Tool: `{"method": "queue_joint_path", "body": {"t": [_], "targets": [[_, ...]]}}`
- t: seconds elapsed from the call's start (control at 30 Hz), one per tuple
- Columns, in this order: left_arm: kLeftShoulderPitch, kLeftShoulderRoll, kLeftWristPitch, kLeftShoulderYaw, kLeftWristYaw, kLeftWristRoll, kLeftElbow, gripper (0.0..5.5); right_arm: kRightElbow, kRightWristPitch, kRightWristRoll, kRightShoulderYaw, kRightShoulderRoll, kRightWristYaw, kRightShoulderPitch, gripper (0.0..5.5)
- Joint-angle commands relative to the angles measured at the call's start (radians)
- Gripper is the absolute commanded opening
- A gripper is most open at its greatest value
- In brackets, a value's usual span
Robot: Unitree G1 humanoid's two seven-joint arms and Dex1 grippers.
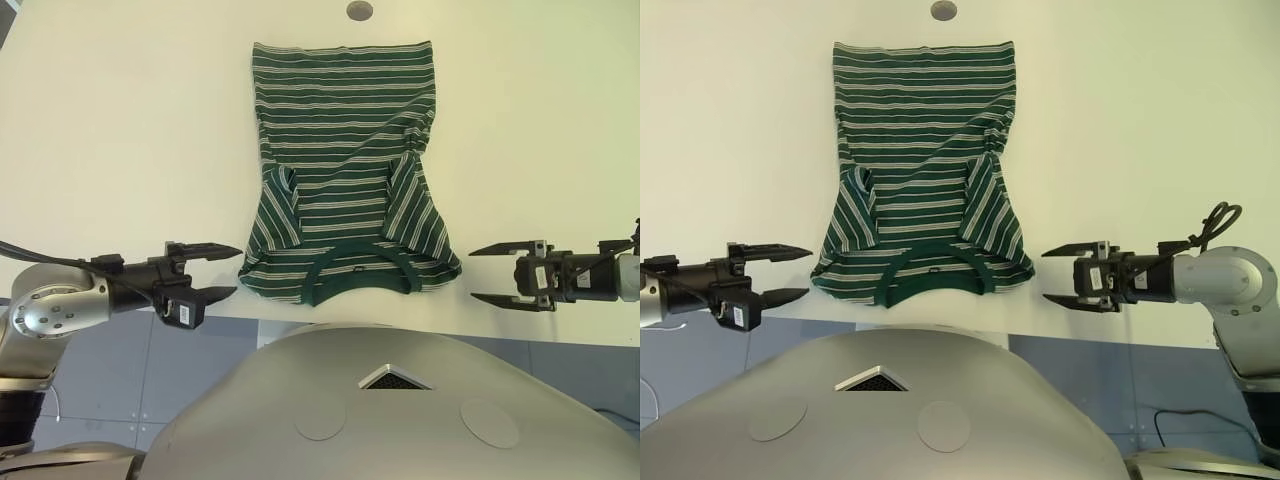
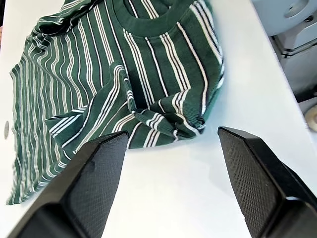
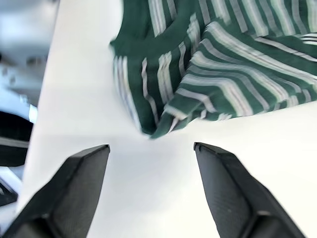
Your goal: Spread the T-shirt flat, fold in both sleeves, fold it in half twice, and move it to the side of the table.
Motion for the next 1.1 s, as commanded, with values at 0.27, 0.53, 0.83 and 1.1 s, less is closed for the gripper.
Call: {"method": "queue_joint_path", "body": {"t": [0.27,0.53,0.83,1.1], "targets": [[-0.082,-0.010,-0.028,-0.188,0.099,0.116,0.138,1.56,0.201,-0.362,-0.182,0.156,0.079,-0.147,-0.156,3.18],[-0.118,0.027,0.060,-0.237,0.071,-0.002,0.159,0.02,0.179,-0.380,-0.184,0.233,0.098,-0.178,-0.197,1.75],[-0.373,0.145,0.350,-0.218,-0.117,-0.427,-0.116,0.00,-0.033,0.210,0.345,0.196,-0.030,0.020,-0.277,0.08],[-1.481,-0.324,0.332,-0.449,-0.180,-0.146,1.111,0.00,1.193,0.374,0.093,0.385,0.427,0.052,-1.524,0.03]]}}
